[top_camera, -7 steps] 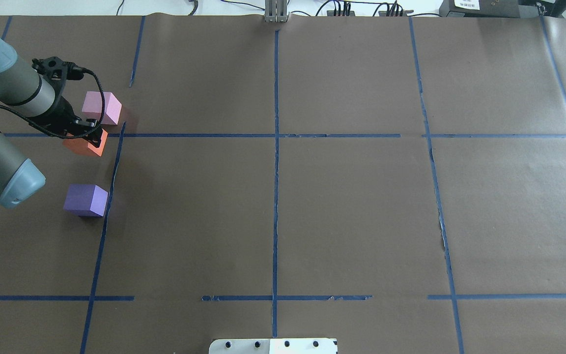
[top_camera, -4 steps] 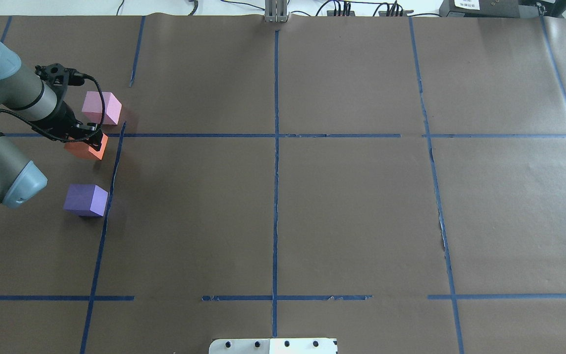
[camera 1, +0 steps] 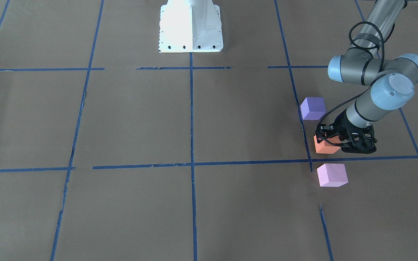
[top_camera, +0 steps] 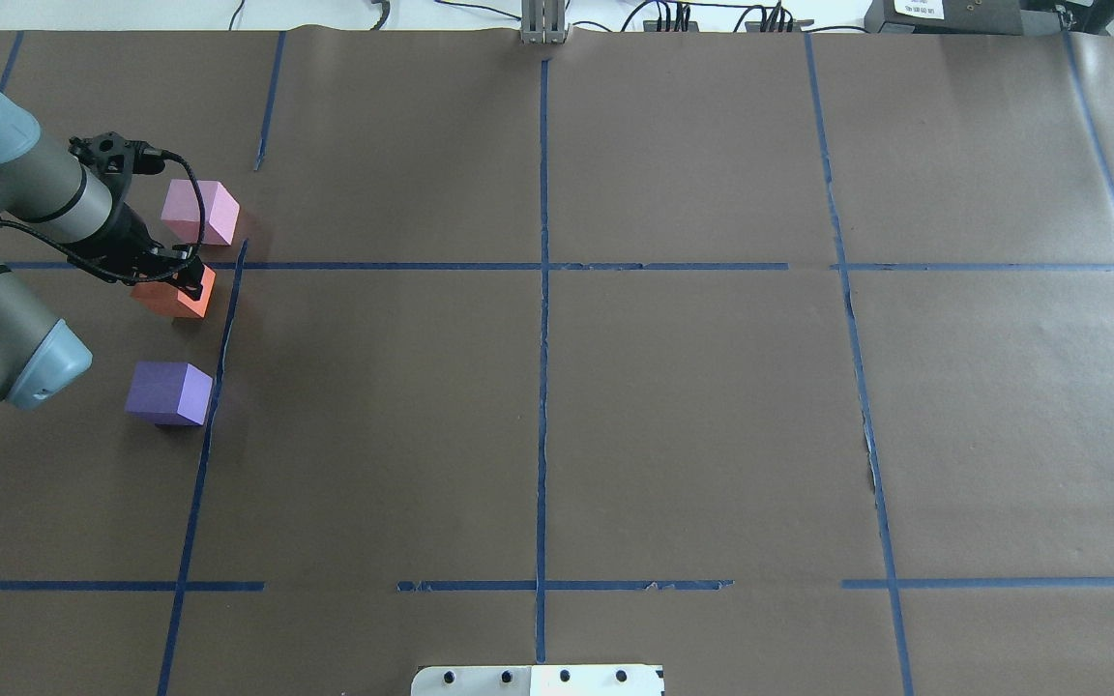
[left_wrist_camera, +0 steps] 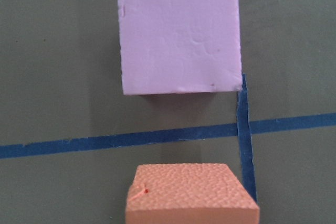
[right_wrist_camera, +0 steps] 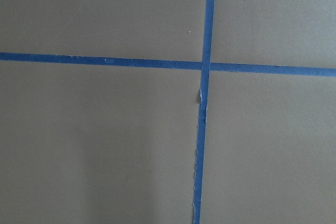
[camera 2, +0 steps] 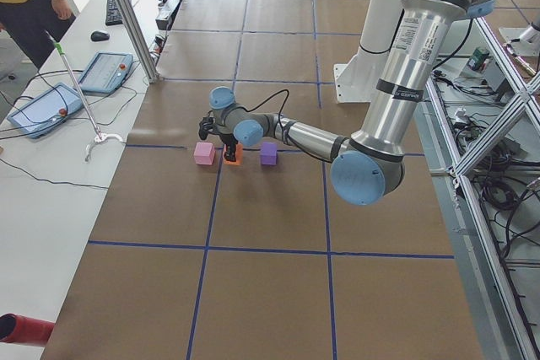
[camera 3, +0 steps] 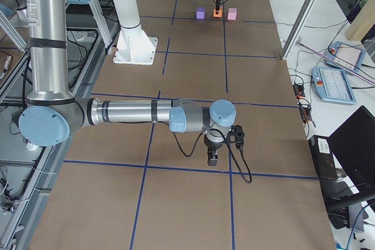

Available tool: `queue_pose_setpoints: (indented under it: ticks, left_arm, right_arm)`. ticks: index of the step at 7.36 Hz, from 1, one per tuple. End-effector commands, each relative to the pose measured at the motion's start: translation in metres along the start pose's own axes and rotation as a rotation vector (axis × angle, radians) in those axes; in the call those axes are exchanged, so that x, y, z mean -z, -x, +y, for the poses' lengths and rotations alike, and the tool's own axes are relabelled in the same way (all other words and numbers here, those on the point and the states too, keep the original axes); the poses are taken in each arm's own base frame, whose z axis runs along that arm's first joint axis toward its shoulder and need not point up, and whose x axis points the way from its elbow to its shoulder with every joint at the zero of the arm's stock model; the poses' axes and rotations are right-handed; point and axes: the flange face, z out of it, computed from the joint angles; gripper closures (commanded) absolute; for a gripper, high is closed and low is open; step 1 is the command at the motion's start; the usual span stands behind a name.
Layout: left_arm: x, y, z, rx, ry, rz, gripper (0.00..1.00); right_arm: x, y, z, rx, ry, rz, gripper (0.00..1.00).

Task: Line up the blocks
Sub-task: 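Lower the orange cube onto the table and open the left gripper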

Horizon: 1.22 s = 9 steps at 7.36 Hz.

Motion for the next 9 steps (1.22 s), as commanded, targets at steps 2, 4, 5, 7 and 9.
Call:
queue_pose_setpoints:
  ticks: [2, 4, 5, 7, 9]
  left_arm:
    - [-0.0050, 0.0033, -0.0002, 0.031, 0.009, -0.002, 0.75]
    - [-0.0045, 0.0020, -0.0005, 0.042, 0.010, 0.002, 0.71]
    - [-0.0082, 0.0037, -0.0011, 0.040, 0.010, 0.003, 0.65]
    - [-0.0094, 0.0044, -0.0013, 0.040, 0.018, 0.013, 0.55]
    - [-0.0101, 0.0030, -0.0011, 0.037, 0.021, 0.017, 0.01]
  right_arm:
    - [-0.0001, -0.0001, 0.0001, -0.001, 0.001, 0.000, 0.00]
    - [0.0000, 0.0000, 0.0000, 0.000, 0.000, 0.000, 0.00]
    - [0.0000, 0.0000, 0.0000, 0.000, 0.000, 0.000, 0.00]
    - [0.0000, 0.0000, 0.0000, 0.000, 0.000, 0.000, 0.00]
    - [0.0000, 0.0000, 0.0000, 0.000, 0.000, 0.000, 0.00]
